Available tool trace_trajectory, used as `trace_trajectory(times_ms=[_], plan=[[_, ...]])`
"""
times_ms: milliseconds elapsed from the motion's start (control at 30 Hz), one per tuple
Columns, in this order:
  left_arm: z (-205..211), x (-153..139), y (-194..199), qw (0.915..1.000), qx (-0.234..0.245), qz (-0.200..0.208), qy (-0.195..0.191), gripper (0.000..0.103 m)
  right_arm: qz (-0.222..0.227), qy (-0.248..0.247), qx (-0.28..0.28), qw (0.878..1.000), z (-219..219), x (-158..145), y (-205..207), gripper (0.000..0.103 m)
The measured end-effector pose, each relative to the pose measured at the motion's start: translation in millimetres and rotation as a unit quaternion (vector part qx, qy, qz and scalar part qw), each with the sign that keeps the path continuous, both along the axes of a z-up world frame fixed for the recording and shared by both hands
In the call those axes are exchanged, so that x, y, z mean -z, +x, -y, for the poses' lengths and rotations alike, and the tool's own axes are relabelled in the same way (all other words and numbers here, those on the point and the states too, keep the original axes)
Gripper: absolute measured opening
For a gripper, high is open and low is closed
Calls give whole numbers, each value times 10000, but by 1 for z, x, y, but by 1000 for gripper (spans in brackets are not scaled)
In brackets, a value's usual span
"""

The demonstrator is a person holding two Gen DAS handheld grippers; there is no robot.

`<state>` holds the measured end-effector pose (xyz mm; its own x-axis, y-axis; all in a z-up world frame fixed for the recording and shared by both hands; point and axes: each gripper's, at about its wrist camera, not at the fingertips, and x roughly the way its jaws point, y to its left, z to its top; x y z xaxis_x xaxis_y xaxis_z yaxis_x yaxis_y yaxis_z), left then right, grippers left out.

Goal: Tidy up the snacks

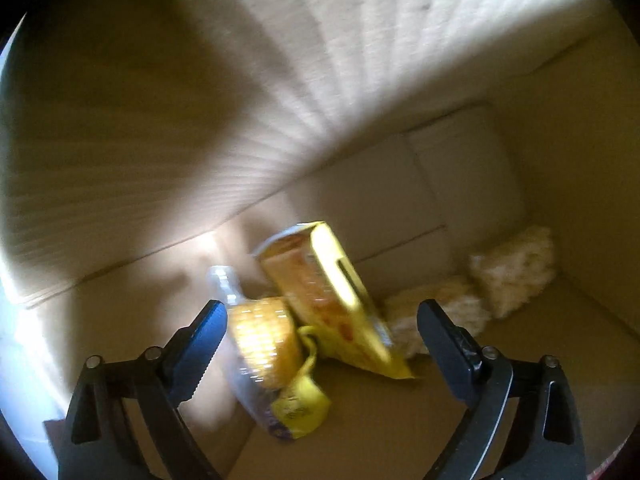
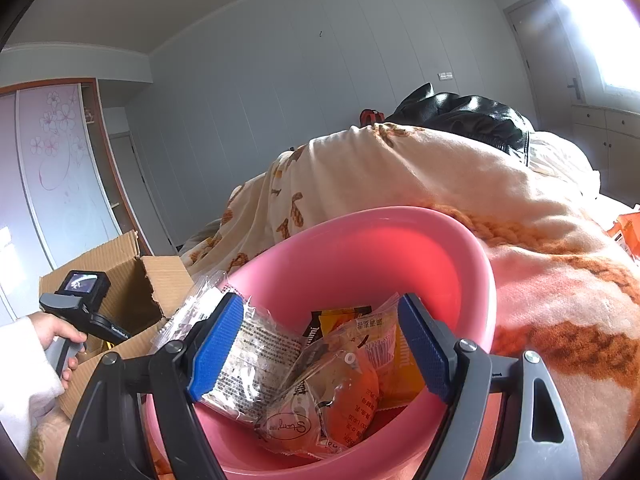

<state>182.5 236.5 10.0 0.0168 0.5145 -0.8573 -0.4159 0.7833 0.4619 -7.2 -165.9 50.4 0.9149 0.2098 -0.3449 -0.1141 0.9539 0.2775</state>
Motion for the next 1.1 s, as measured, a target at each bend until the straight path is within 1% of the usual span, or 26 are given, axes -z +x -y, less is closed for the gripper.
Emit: trace_trajectory(times_ms=[33, 100, 133, 167, 200, 233, 267, 300, 367, 400, 467, 567, 600, 700, 800, 833, 933, 1000, 1033, 1067, 1100], plan=[[-3, -1, -1, 9999, -60, -64, 117, 93, 2, 19, -8, 10000, 0, 0, 0, 79], [-4, 1, 2, 9996, -118, -119, 231, 89, 0, 53, -20, 10000, 2, 0, 0, 79], [-5, 2, 2, 9994, -141, -134, 296, 80, 0, 77, -26, 10000, 2, 0, 0, 79], [-5, 4, 3, 9991, -157, -151, 371, 75, 5, 111, -34, 9999, 3, 0, 0, 79], [-10, -2, -8, 9992, -161, -120, 352, 74, 8, 142, -43, 9999, 5, -1, 1, 79], [-11, -1, -8, 9994, -148, -81, 313, 69, 9, 169, -47, 9998, 6, -1, 1, 79], [-10, -1, -8, 9996, -120, -24, 244, 61, 9, 195, -49, 9998, 7, -1, 1, 79], [-10, -1, -8, 9998, -81, 34, 156, 58, 12, 229, -53, 9997, 8, -1, 0, 79], [-6, -5, -11, 9999, -39, 136, 71, 45, 24, 294, -59, 9995, 11, -1, 0, 79], [-5, -6, -12, 9998, -36, 183, 35, 41, 30, 322, -53, 9995, 12, -1, 0, 79], [-4, -7, -13, 9995, -46, 297, -90, 25, 31, 366, -52, 9993, 13, -1, 0, 79], [-7, -14, -16, 9981, -226, 514, -264, 18, 30, 394, -50, 9992, 13, -1, -1, 79], [-10, -12, -15, 9972, -292, 584, -354, 17, 28, 390, -49, 9992, 13, -1, -1, 79], [-18, -21, -21, 9924, -604, 878, -618, 17, 30, 364, -54, 9993, 12, -1, -1, 79], [-29, -24, -30, 9838, -972, 1226, -880, 17, 21, 335, -66, 9994, 11, 0, -2, 79], [-39, -13, -49, 9826, -1003, 1275, -907, 17, 20, 326, -65, 9994, 11, 0, -2, 79], [-41, -15, -49, 9826, -1014, 1271, -901, 18, 20, 313, -58, 9995, 11, 0, -2, 79], [-42, -12, -47, 9841, -1028, 1190, -828, 28, 21, 310, -58, 9995, 10, 0, -2, 79], [-43, -12, -46, 9854, -1062, 1100, -748, 44, 20, 306, -56, 9995, 10, 0, -2, 79], [-43, -14, -45, 9866, -1103, 997, -674, 63, 18, 302, -57, 9995, 10, 0, -2, 79], [-42, -16, -44, 9869, -1127, 947, -662, 71, 19, 305, -60, 9995, 11, 0, -2, 79]])
